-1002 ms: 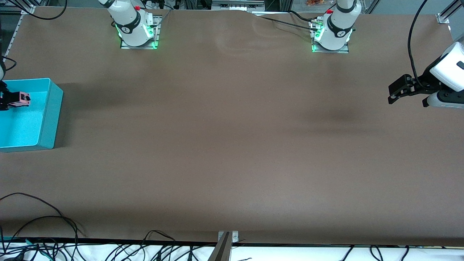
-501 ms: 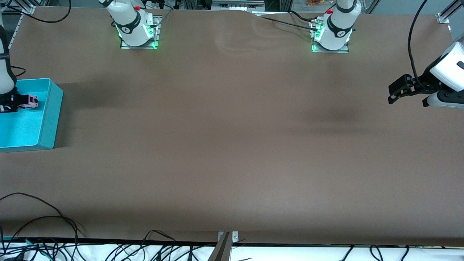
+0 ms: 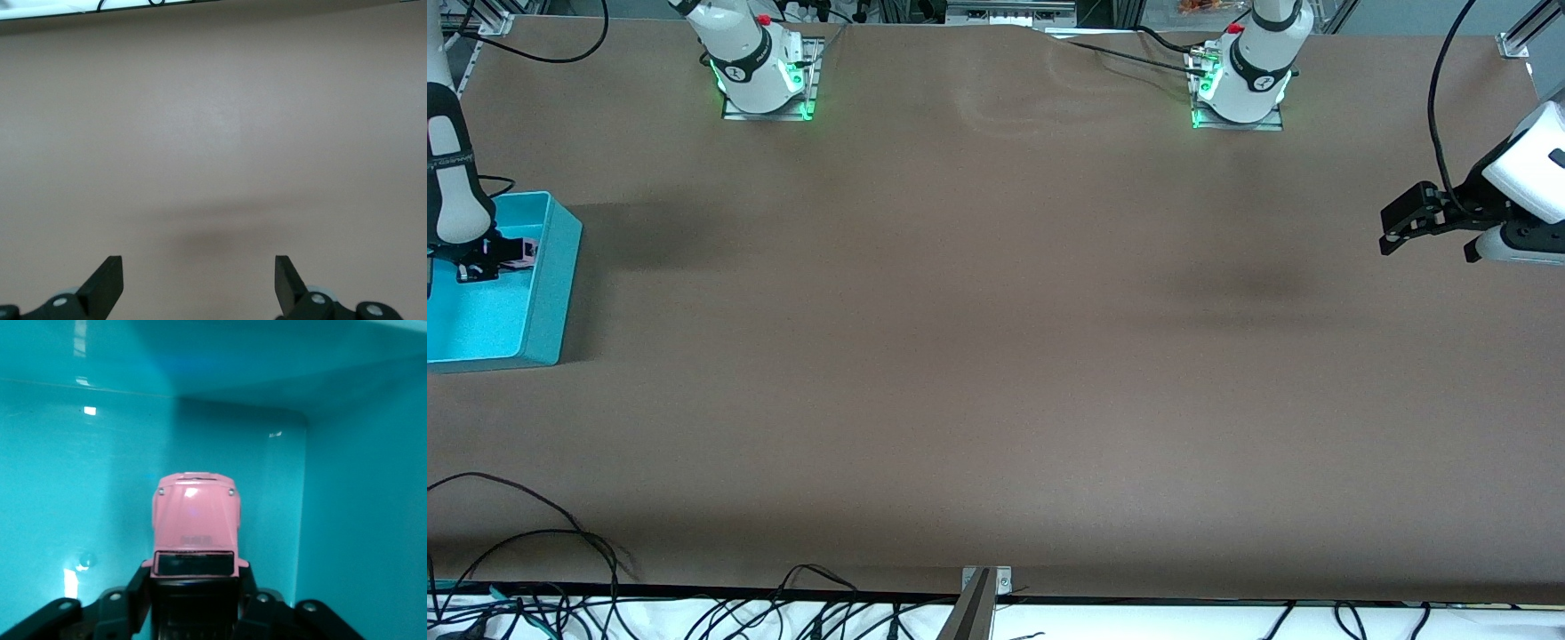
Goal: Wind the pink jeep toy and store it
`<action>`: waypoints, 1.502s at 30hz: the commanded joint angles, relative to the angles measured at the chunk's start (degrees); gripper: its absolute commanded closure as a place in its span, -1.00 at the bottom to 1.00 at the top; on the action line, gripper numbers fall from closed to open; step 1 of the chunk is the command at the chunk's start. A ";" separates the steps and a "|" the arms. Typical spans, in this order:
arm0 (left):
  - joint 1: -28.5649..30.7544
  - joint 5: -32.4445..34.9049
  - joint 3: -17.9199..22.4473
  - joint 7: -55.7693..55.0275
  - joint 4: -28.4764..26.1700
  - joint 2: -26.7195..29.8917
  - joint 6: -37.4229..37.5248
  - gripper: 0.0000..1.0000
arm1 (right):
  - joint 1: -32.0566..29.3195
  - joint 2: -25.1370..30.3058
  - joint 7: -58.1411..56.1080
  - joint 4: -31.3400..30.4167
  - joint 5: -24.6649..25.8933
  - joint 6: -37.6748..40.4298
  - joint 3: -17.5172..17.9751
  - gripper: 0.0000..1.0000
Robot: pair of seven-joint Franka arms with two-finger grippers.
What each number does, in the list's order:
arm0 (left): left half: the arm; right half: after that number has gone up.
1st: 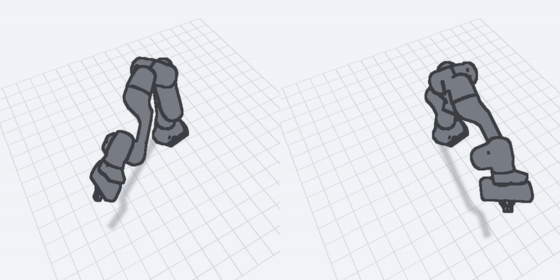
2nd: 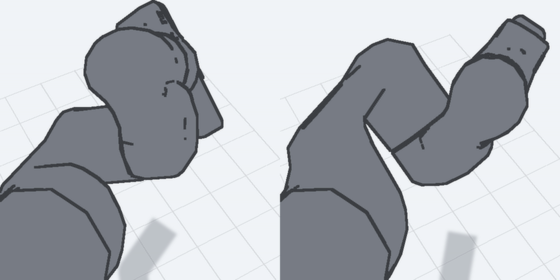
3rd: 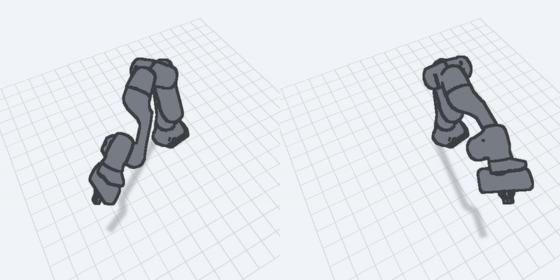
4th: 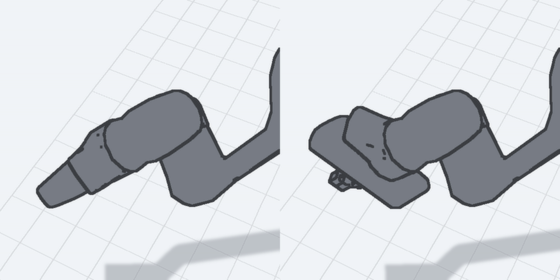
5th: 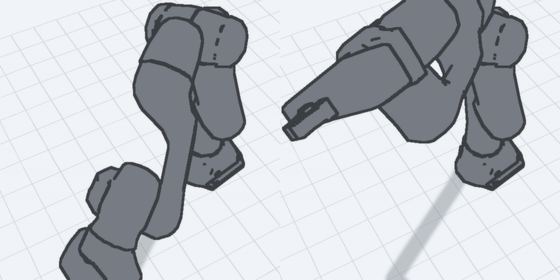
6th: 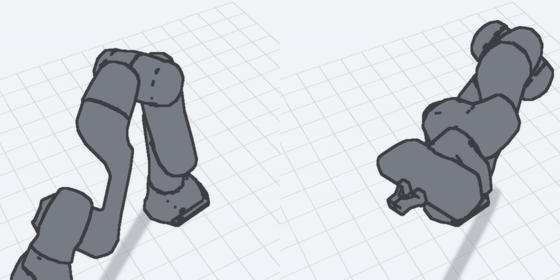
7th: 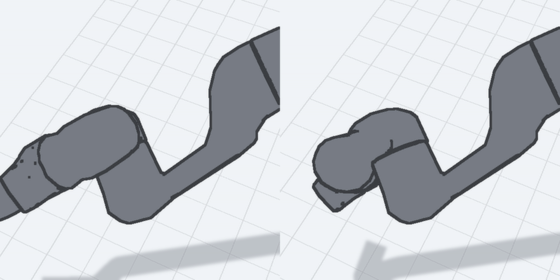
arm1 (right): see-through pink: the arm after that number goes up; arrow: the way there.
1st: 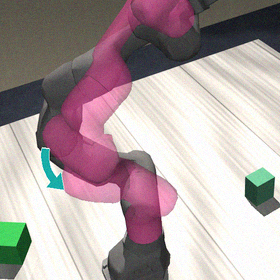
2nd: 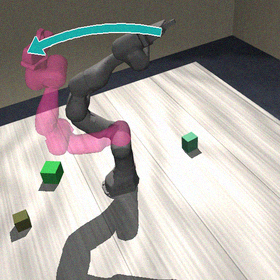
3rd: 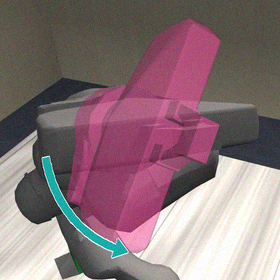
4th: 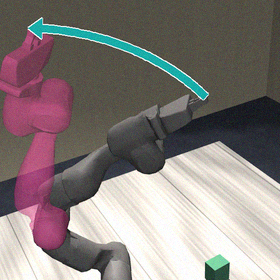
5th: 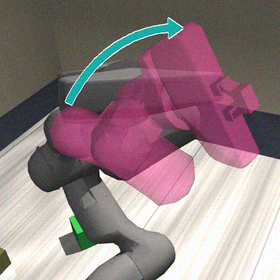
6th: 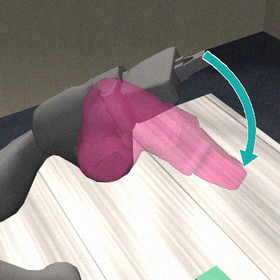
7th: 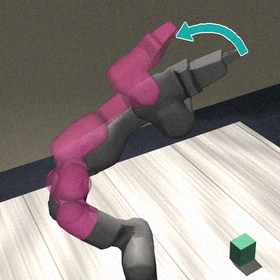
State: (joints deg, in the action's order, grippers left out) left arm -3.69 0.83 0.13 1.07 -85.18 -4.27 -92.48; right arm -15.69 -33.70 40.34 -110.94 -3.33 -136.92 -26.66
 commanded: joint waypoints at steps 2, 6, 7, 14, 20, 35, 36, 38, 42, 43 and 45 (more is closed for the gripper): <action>0.00 -0.92 0.22 1.13 1.60 -0.57 0.90 -1.00 | -0.57 3.11 -1.14 0.03 -1.06 0.77 0.91 -1.00; 0.00 -0.92 0.22 1.13 1.60 -0.57 0.90 -1.00 | -0.04 5.57 -1.66 1.08 -0.88 6.29 1.00 -1.00; 0.00 -0.92 0.22 1.13 1.60 -0.57 0.90 -1.00 | 0.04 6.27 -1.67 1.78 -0.80 8.23 1.00 -1.00; 0.00 -1.10 0.14 1.13 1.69 -0.56 0.90 -1.00 | 0.40 9.00 -2.19 10.82 -0.36 24.66 1.44 -1.00; 0.00 -0.92 0.31 1.22 1.60 -0.57 0.90 -1.00 | 0.40 11.02 -3.51 17.86 -0.09 35.21 3.46 -1.00; 0.00 -1.01 0.22 1.13 1.60 -0.65 0.90 -1.00 | 4.17 24.20 -10.71 16.73 0.52 41.56 10.31 -1.00; 0.00 -1.09 0.31 1.13 1.60 -0.57 0.90 -1.00 | 4.79 24.82 -11.76 16.46 0.52 41.47 10.32 -1.00; 0.00 -1.36 0.31 1.04 1.60 -0.57 0.90 -1.00 | 5.84 26.31 -14.40 16.02 0.52 41.38 10.32 -1.00; 0.00 -1.36 0.31 1.04 1.60 -0.57 0.90 -1.00 | 9.18 29.47 -20.11 14.71 0.52 41.82 10.40 -1.00; 0.00 -1.36 0.31 1.04 1.60 -0.57 0.90 -1.00 | 10.49 30.52 -20.82 13.83 0.52 41.47 10.58 -1.00; 0.00 -1.45 0.31 1.13 1.69 -0.57 0.90 -1.00 | 12.25 32.29 -21.44 12.42 0.52 40.94 10.84 -1.00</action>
State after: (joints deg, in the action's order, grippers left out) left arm -3.65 0.83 0.20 1.07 -85.16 -4.27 -92.48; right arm -7.76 -7.30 22.97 -93.25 -3.27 -95.08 -16.21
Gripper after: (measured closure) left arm 0.000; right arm 0.000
